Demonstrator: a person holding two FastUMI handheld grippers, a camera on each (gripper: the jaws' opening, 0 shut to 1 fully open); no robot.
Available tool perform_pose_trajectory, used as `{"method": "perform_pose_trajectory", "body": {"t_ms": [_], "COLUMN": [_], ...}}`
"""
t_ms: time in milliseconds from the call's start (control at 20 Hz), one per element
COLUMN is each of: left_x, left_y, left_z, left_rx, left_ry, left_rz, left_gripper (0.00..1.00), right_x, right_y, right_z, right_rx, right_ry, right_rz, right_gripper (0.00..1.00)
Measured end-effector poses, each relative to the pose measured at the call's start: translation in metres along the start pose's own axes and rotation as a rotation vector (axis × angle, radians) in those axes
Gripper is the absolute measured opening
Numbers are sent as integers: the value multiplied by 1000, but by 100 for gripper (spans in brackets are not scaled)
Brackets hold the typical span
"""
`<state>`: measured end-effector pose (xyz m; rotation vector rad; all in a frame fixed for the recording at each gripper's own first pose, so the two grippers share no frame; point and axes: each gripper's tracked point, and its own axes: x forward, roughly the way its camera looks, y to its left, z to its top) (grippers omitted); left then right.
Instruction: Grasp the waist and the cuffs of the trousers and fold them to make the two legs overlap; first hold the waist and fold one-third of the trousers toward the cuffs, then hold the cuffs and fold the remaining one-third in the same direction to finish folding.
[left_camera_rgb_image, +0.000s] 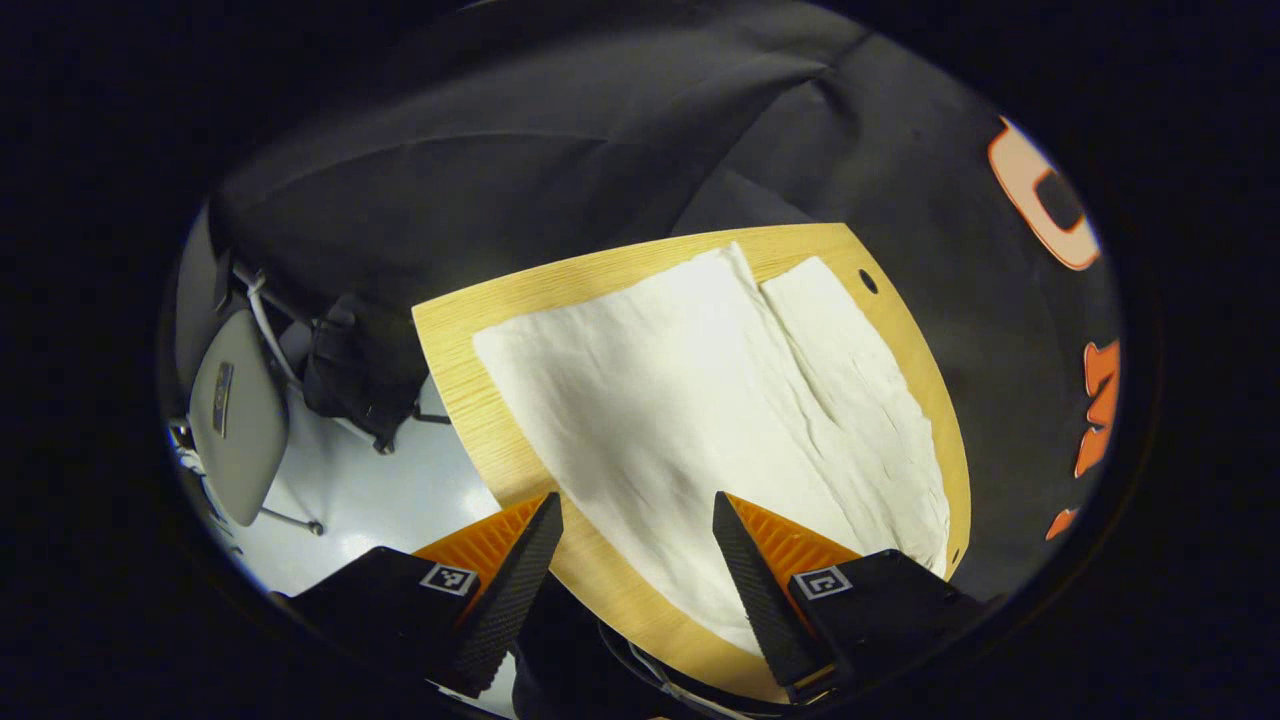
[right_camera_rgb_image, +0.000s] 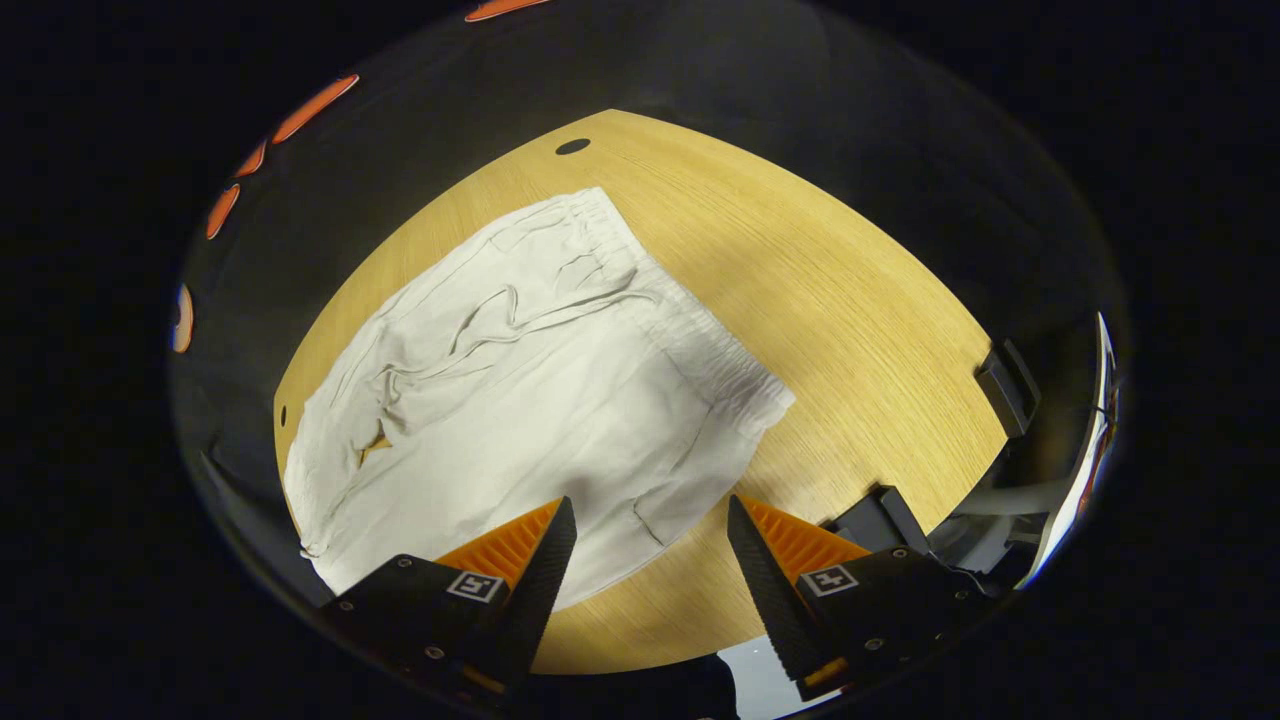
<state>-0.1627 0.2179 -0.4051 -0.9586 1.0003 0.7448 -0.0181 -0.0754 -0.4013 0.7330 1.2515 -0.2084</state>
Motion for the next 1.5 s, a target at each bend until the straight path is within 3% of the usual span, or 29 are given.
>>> {"method": "perform_pose_trajectory", "body": {"t_ms": [250, 550, 800, 950, 1100, 1150, 1250, 1350, 1400, 1500], "left_x": [22, 41, 62, 68, 61, 64, 61, 59, 58, 55], "left_y": [32, 30, 13, 14, 15, 13, 13, 8, 5, -7], "left_z": [28, 69, 82, 85, 84, 81, 80, 80, 81, 83], "left_rx": [-101, -93, -106, -111, -85, -96, -105, -83, -71, -39], "left_ry": [8, -75, -98, -96, -89, -80, -70, -69, -68, -70], "left_rz": [2, -32, -93, -79, -87, -89, -83, -95, -104, -129], "left_gripper": [99, 90, 42, 8, 7, 7, 7, 6, 6, 7], "right_x": [10, 24, 30, 32, 34, 35, 40, 43, 44, 43], "right_y": [1, -13, -21, -27, -32, -31, -32, -38, -43, -48], "right_z": [2, 2, 3, 3, 2, 6, 11, 18, 18, 20], "right_rx": [23, 43, 74, 84, 91, 91, 82, 66, 59, 65], "right_ry": [16, 23, 26, 28, 25, 14, 6, -2, -4, -8], "right_rz": [-6, -53, -67, -76, -88, -83, -90, -129, -161, -196], "right_gripper": [92, 92, 92, 92, 92, 84, 87, 75, 64, 31]}}
